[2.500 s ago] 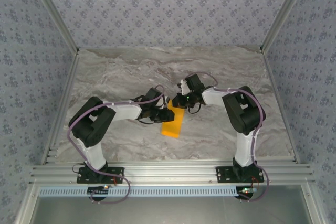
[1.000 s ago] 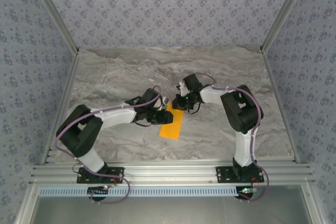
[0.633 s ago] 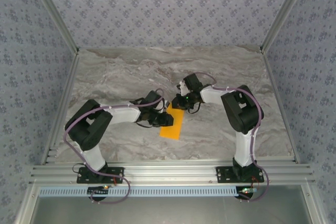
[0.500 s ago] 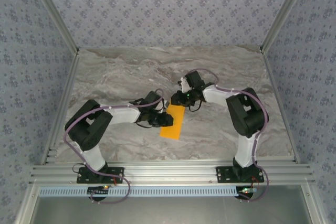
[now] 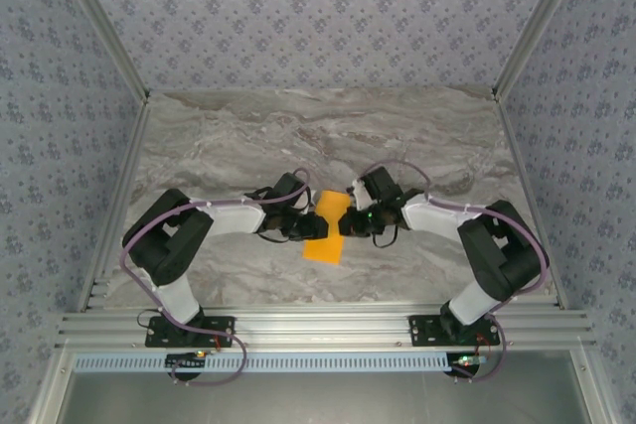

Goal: Fold a paper plane with a square sheet of paper (fold left side to right side)
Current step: Hold the square sheet of paper at the center of the table, then first fold the square sheet of paper in half at the center of the table.

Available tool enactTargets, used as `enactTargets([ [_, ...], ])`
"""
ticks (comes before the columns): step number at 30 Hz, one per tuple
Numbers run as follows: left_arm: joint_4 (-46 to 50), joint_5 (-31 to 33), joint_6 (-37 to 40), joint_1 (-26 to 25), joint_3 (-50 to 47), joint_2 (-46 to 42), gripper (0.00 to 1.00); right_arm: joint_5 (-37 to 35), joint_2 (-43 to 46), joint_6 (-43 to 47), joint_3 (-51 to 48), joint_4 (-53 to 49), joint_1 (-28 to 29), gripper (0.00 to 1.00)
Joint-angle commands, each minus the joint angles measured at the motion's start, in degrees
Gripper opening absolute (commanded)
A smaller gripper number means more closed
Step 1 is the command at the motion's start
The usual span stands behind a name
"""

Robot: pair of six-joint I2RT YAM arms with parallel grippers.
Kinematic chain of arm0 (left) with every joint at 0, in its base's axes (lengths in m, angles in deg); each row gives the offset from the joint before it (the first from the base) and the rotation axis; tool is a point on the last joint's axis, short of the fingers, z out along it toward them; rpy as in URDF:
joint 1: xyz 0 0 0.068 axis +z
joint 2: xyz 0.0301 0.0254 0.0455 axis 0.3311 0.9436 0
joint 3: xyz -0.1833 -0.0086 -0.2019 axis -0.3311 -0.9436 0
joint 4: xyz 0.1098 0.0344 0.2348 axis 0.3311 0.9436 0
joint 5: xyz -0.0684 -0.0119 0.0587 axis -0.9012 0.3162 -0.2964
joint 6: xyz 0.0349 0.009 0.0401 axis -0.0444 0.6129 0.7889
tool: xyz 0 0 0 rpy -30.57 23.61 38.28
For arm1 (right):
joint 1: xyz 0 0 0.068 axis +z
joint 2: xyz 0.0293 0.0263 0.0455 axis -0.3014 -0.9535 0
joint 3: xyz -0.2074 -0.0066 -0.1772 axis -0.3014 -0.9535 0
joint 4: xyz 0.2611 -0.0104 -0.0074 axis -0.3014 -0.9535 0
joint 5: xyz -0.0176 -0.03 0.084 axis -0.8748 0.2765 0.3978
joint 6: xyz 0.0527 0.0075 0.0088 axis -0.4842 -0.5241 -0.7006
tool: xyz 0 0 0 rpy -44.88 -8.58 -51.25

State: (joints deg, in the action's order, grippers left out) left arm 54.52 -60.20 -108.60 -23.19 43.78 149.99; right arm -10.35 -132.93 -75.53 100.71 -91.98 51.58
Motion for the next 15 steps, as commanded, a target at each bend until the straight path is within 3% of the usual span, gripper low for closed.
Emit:
enactTargets([
  [1, 2.2, 1.7, -0.3, -0.7, -1.1, -0.5, 0.32, 1.7, 0.4, -4.4, -2.0, 3.9, 2.1, 0.1],
  [6, 2.8, 1.5, 0.1, -0.7, 0.0, -0.8, 0.32, 0.4, -2.3, -5.4, -2.7, 3.7, 4.4, 0.1],
  [15, 4.8, -1.0, 1.5, 1.2, 6.8, 0.2, 0.34, -6.6, -4.2, -2.7, -2.6, -5.5, 4.6, 0.09],
])
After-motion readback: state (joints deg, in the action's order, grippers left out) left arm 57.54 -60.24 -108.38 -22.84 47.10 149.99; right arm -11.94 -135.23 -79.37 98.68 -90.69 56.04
